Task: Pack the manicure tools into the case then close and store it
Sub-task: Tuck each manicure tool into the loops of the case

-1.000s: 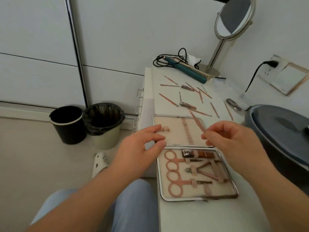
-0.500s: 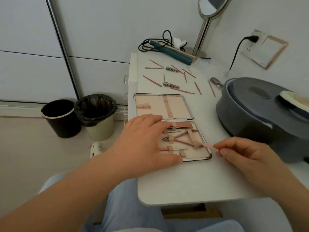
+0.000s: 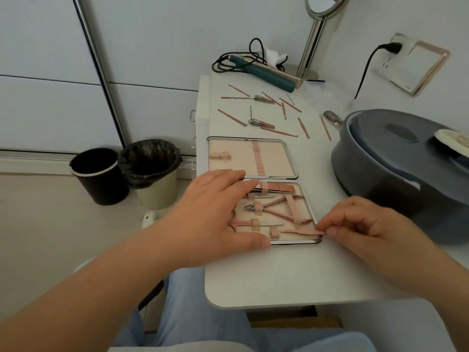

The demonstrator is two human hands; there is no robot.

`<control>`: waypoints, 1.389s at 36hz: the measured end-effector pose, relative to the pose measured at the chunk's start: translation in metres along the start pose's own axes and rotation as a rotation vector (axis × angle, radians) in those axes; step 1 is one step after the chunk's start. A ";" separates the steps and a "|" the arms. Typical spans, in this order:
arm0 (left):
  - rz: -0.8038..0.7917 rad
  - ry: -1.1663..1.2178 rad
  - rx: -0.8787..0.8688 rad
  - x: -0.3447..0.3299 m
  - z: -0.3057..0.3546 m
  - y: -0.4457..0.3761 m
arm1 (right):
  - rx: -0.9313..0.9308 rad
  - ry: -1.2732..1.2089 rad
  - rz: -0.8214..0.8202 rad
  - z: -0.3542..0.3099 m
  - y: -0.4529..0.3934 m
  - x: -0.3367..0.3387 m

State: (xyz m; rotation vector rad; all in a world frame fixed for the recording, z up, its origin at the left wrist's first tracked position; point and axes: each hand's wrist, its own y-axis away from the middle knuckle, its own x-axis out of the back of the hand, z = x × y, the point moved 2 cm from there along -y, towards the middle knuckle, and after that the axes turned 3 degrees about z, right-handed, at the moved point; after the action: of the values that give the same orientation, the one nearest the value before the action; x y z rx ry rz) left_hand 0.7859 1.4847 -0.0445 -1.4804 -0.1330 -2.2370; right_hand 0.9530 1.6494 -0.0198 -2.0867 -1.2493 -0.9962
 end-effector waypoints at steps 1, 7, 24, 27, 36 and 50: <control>0.003 0.007 0.002 0.000 0.000 0.000 | 0.005 -0.008 -0.012 -0.001 -0.001 -0.001; 0.007 0.037 0.001 -0.001 0.000 0.000 | 0.016 -0.054 -0.068 -0.011 -0.011 -0.006; 0.093 0.133 0.086 -0.004 0.009 -0.003 | 0.218 0.238 -0.142 -0.029 -0.022 0.002; 0.116 0.132 0.081 -0.005 0.009 -0.003 | 0.278 0.326 -0.153 -0.030 -0.023 0.002; 0.162 0.196 0.064 -0.010 0.008 -0.002 | 0.345 0.372 -0.186 -0.033 -0.023 -0.008; 0.200 0.175 0.092 -0.011 0.011 -0.003 | 0.380 0.424 -0.119 -0.041 -0.017 -0.019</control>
State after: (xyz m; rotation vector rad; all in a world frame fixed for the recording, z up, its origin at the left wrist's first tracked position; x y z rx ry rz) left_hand 0.7972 1.4944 -0.0493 -1.1893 -0.0304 -2.1553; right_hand 0.9187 1.6171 -0.0093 -1.4374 -1.2327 -1.0834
